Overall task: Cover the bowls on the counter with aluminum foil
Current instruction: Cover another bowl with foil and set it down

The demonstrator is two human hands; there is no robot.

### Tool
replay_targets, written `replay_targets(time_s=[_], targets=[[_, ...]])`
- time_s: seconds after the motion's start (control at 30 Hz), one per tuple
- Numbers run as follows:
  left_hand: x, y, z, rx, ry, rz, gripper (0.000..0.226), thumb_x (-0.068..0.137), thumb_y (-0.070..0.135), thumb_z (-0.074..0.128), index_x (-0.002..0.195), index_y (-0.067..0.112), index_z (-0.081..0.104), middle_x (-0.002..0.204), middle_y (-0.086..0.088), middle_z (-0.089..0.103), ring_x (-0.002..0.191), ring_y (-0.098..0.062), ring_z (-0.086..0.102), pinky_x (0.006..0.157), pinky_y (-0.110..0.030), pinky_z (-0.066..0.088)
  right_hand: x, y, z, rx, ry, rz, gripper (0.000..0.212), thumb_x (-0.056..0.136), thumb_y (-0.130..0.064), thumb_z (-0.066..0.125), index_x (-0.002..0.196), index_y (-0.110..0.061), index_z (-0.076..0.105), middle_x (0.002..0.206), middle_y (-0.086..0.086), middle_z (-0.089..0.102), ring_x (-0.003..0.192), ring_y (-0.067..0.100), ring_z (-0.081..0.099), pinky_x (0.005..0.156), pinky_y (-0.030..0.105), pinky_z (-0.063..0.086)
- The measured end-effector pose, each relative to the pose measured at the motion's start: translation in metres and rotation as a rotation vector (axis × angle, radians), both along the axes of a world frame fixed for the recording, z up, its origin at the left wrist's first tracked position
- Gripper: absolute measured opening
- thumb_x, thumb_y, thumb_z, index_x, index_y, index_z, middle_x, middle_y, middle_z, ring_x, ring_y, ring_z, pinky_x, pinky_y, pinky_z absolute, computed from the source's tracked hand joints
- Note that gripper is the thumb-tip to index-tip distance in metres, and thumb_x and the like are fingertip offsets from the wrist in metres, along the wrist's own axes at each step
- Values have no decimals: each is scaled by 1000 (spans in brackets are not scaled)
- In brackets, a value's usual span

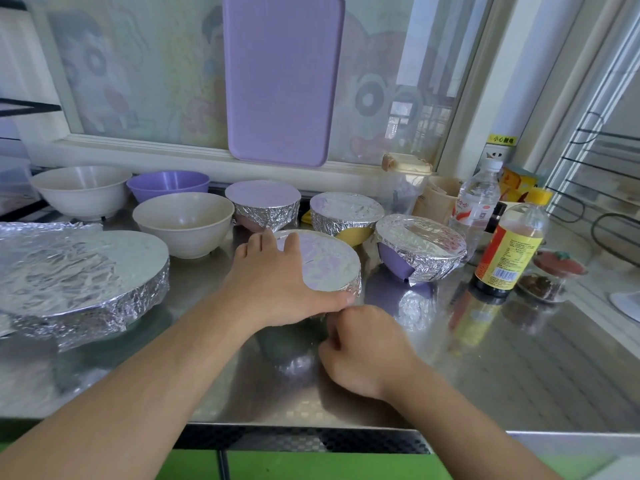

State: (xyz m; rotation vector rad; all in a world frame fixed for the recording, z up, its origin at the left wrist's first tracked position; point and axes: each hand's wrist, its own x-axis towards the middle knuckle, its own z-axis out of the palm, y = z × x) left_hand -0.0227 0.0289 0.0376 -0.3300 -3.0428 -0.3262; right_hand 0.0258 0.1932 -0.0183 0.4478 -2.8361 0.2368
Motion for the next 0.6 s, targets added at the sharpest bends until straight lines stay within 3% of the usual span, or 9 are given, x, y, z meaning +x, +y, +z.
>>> replay_targets(time_s=[0.13,0.23,0.3,0.4,0.47,0.5,0.53,0.6], targets=[[-5,-4,-4,-30,29,-20,135,51,104,50,157,25,24,152,-9,35,144,-31,27,118,-43,27,-8,33,14,-201,-219,31,19,67,-37,52,67,-20,61,64,-3,62,69,16,61,64,36,50],[-6,-7,-7,-31,37,-28,133,53,98,55,158,26,20,154,-8,34,145,-30,26,118,-42,26,-17,47,26,-432,-5,-138,13,73,-28,56,65,-20,63,63,-4,62,63,11,55,64,34,50],[-7,-7,-7,-31,40,-33,132,53,96,56,158,26,20,156,-8,33,147,-31,25,119,-43,25,-23,45,31,-692,137,-208,13,84,-17,58,76,-22,67,74,-6,67,72,9,57,70,31,48],[-8,-7,-7,-34,53,-44,128,53,94,59,155,26,23,153,-8,35,144,-31,29,118,-44,28,-36,34,33,-968,-5,-69,29,86,-29,58,112,-31,70,112,-4,68,104,6,62,92,23,47],[-6,-8,-7,-54,69,-50,128,54,92,62,155,25,21,151,-9,36,144,-32,30,117,-44,28,-44,26,31,-1091,-142,66,27,90,-33,59,115,-31,67,110,5,63,104,10,59,98,34,44],[-5,-8,-8,-65,82,-51,128,55,91,63,155,24,21,151,-10,37,143,-33,31,117,-44,29,-46,24,29,-1116,-184,116,26,93,-32,59,116,-21,64,104,3,59,100,10,54,94,36,42],[-5,-8,-8,-74,97,-53,127,56,89,64,155,24,20,149,-11,38,142,-33,32,117,-44,30,-47,22,28,-1122,-216,146,26,97,-30,58,117,-14,61,102,6,57,98,9,51,92,34,41],[-3,-8,-9,-80,121,-59,124,58,86,66,154,23,20,147,-12,40,140,-33,33,116,-44,32,-47,20,25,-1119,-250,168,16,102,-25,57,116,-24,65,101,-8,68,96,4,57,91,24,45]])
